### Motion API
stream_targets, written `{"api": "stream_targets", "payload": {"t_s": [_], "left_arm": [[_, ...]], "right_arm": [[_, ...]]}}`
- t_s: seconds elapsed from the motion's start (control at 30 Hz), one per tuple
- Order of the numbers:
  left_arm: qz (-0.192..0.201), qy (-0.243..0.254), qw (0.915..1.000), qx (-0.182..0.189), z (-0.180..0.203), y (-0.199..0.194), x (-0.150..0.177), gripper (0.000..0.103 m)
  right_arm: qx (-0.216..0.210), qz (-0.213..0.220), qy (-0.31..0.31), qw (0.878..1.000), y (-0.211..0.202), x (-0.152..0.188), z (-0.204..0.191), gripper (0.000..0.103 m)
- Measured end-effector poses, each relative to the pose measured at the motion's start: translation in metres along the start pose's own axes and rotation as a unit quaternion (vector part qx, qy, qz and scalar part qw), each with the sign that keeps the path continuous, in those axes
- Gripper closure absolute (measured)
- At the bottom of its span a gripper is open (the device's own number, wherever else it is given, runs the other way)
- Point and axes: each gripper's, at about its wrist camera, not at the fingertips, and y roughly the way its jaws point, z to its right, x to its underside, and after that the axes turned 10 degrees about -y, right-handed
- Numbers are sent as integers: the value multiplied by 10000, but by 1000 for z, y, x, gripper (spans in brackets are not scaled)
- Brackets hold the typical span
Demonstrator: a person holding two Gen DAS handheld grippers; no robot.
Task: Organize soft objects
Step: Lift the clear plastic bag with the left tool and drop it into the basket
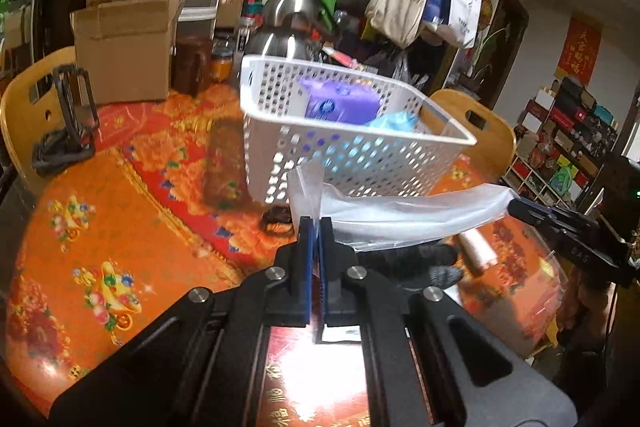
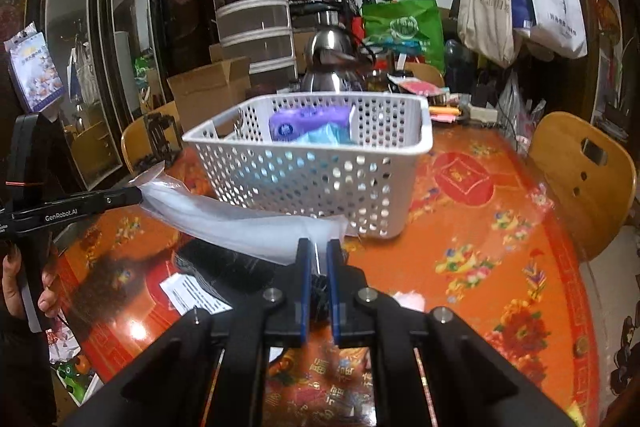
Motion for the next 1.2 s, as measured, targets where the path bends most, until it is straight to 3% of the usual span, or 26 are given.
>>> {"api": "stream_targets", "payload": {"t_s": [0.33, 0.53, 0.7, 0.9, 1.2], "left_arm": [[353, -15, 9992, 166, 28, -37, -44, 101], [538, -77, 9983, 227, 45, -38, -96, 101], [492, -181, 9983, 236, 53, -13, -144, 101], [270, -253, 9993, 20, 55, 45, -186, 101], [20, -209, 9992, -340, 46, 111, -196, 101]], "right_arm": [[97, 291, -184, 9994, -24, -44, 7, 97], [209, 409, -296, 9985, -23, -89, 23, 98], [358, 358, -336, 9981, -3, -126, 45, 98], [418, 70, -233, 9988, 42, -146, 72, 98], [512, -301, -303, 9978, 100, -144, 89, 98]]}}
